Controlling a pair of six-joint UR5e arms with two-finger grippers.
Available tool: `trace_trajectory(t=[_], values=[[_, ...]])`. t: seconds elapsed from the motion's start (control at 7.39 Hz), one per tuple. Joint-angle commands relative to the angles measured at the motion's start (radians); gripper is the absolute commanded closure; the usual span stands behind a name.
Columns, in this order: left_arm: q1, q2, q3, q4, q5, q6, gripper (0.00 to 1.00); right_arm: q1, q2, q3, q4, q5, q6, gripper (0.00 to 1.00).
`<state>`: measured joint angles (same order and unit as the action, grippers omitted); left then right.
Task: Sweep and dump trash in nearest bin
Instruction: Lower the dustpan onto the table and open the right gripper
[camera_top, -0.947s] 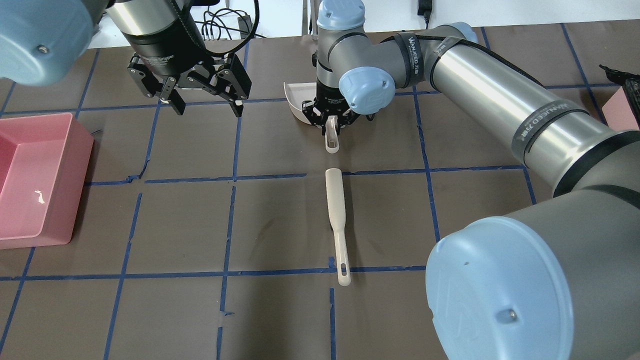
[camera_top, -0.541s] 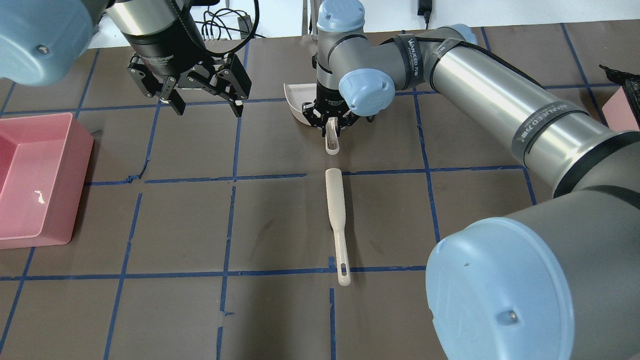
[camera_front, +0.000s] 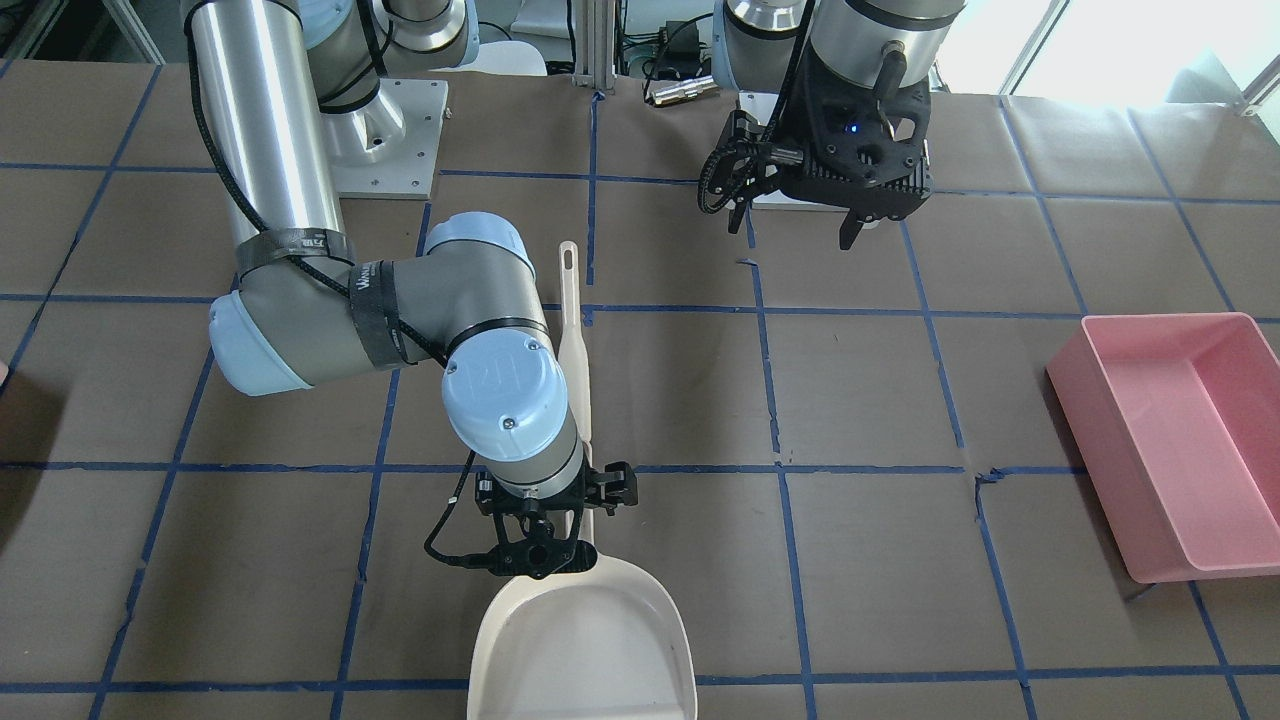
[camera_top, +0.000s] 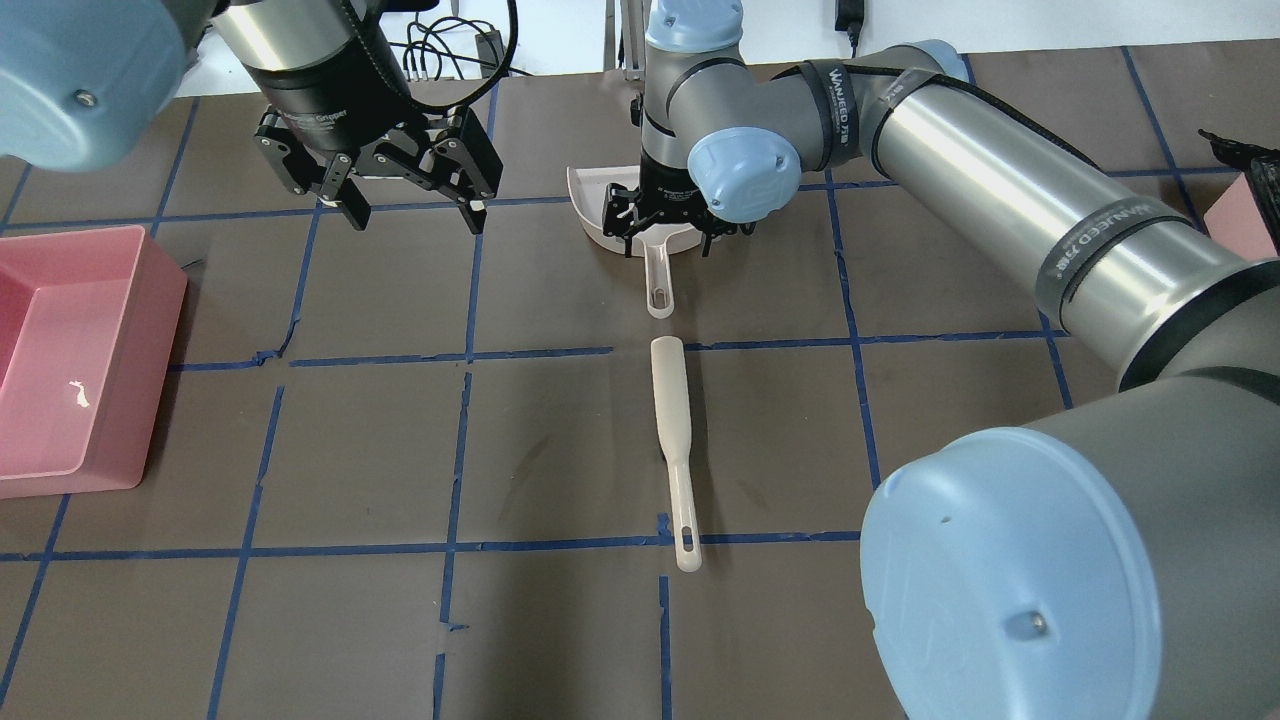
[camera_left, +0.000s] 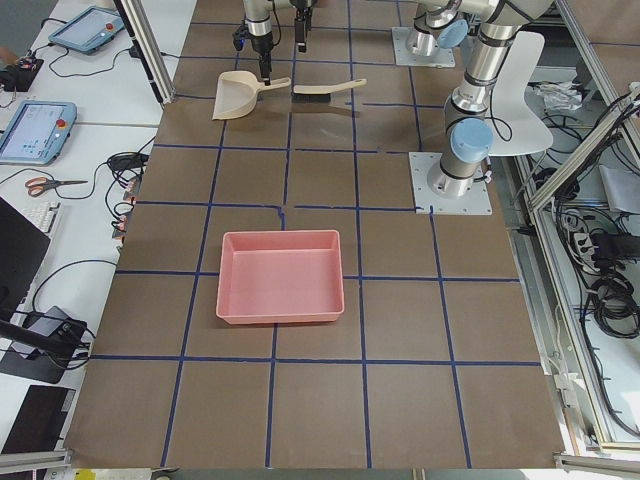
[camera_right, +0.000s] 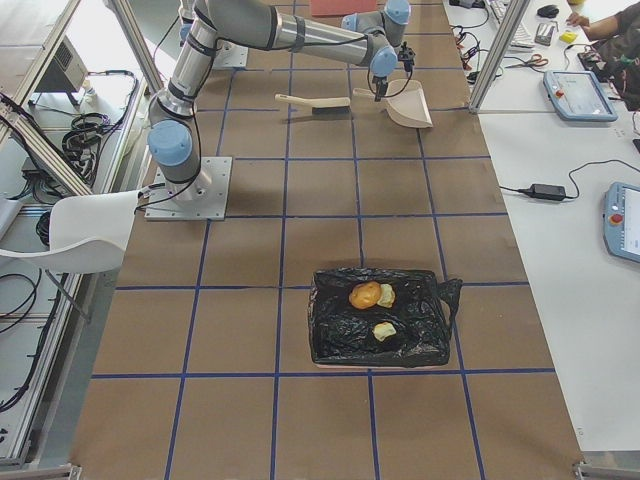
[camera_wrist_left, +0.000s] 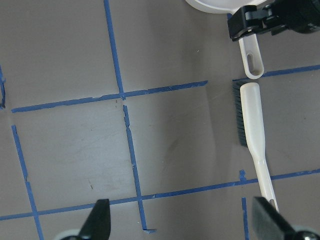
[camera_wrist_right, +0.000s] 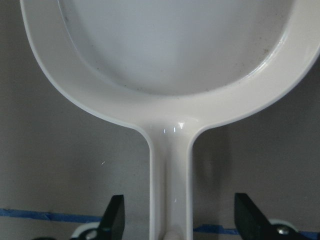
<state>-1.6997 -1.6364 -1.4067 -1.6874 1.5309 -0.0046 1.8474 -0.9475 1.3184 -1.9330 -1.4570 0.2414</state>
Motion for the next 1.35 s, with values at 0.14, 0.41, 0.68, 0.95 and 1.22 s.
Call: trace_trajectory(t=[0.14,0.41,0.68,0.95,1.22], values=[[0.000,0.001,0.000,0.000,0.000,0.000,0.00,-0.115,-0.126,-0.001,0.055,0.000,-0.053,0.00],[0.000,0.001,0.000,0.002,0.000,0.002,0.00,-0.128,-0.303,0.024,0.214,-0.023,-0.051,0.00],[-0.002,0.003,-0.014,0.008,0.020,0.002,0.00,-0.131,-0.466,0.167,0.256,-0.121,-0.054,0.00],[0.000,0.016,-0.035,0.012,0.018,0.055,0.00,-0.163,-0.534,0.242,0.256,-0.124,-0.083,0.00],[0.021,0.052,-0.069,0.015,0.020,0.132,0.00,-0.213,-0.594,0.261,0.301,-0.138,-0.143,0.00]])
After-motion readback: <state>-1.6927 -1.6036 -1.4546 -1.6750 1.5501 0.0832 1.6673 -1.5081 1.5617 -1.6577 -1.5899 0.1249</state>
